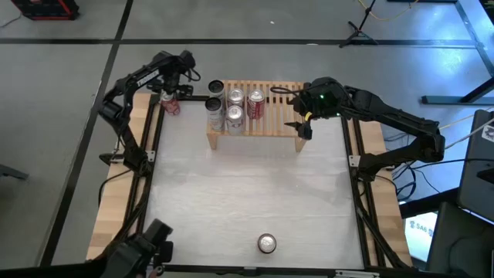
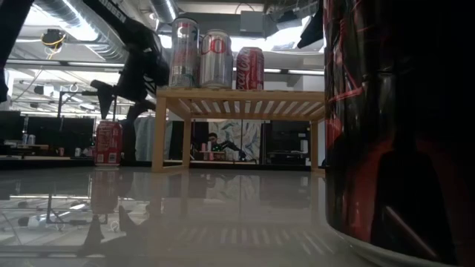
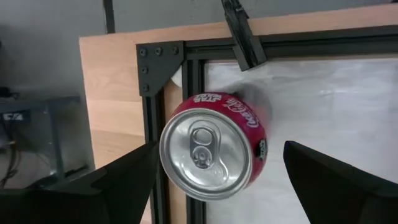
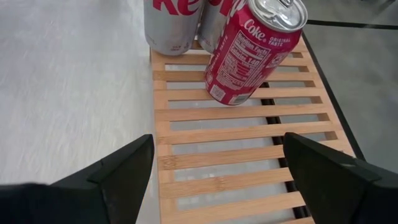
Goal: Place canned beverage on shelf
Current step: Put the red soda can on the shelf
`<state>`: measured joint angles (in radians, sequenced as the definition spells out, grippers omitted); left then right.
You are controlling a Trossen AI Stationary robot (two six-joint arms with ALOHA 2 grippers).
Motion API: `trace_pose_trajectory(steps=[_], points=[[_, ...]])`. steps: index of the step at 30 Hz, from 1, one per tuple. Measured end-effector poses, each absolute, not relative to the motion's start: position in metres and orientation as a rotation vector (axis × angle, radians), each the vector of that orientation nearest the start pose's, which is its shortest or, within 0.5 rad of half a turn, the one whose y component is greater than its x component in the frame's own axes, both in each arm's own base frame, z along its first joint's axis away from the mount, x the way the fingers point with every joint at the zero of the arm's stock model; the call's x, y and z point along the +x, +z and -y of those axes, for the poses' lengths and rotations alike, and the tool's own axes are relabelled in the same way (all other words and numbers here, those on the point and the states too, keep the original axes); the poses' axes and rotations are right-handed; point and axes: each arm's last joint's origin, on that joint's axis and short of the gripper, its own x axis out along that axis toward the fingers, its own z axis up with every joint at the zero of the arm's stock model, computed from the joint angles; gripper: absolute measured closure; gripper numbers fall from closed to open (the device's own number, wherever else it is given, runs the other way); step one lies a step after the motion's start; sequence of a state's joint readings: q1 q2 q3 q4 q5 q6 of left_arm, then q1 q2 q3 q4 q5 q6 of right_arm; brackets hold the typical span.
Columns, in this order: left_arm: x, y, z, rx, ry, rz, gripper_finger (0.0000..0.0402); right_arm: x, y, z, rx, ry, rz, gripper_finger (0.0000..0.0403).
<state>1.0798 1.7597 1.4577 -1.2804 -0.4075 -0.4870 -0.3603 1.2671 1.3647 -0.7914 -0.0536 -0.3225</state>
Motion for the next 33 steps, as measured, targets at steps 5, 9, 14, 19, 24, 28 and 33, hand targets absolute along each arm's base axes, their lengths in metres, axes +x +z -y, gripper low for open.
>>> trace_pose_trajectory(steps=[5, 9, 14, 19, 24, 28, 33], points=[[0.142, 0.244, -0.292, -0.832, 1.545, -1.392, 0.0067, 0.238, 0.377, 0.088, -0.165, -0.181, -0.72, 0.0056], [0.144, 0.235, -0.296, -0.801, 1.531, -1.444, 0.0067, 0.238, 0.377, 0.088, -0.164, -0.182, -0.72, 0.0056], [0.145, 0.231, -0.297, -0.814, 1.511, -1.449, 0.0067, 0.238, 0.377, 0.088, -0.162, -0.182, -0.72, 0.0056], [0.143, 0.23, -0.296, -0.846, 1.444, -1.473, 0.0067, 0.238, 0.377, 0.088, -0.162, -0.182, -0.72, 0.0056], [0.144, 0.228, -0.292, -0.934, 1.362, -1.478, 0.0067, 0.238, 0.377, 0.088, -0.162, -0.183, -0.718, 0.0056], [0.144, 0.228, -0.289, -0.979, 1.324, -1.492, 0.0067, 0.238, 0.377, 0.088, -0.165, -0.192, -0.718, 0.0056], [0.145, 0.23, -0.286, -1.041, 1.267, -1.473, 0.0067, 0.238, 0.378, 0.088, -0.162, -0.194, -0.717, 0.0056]])
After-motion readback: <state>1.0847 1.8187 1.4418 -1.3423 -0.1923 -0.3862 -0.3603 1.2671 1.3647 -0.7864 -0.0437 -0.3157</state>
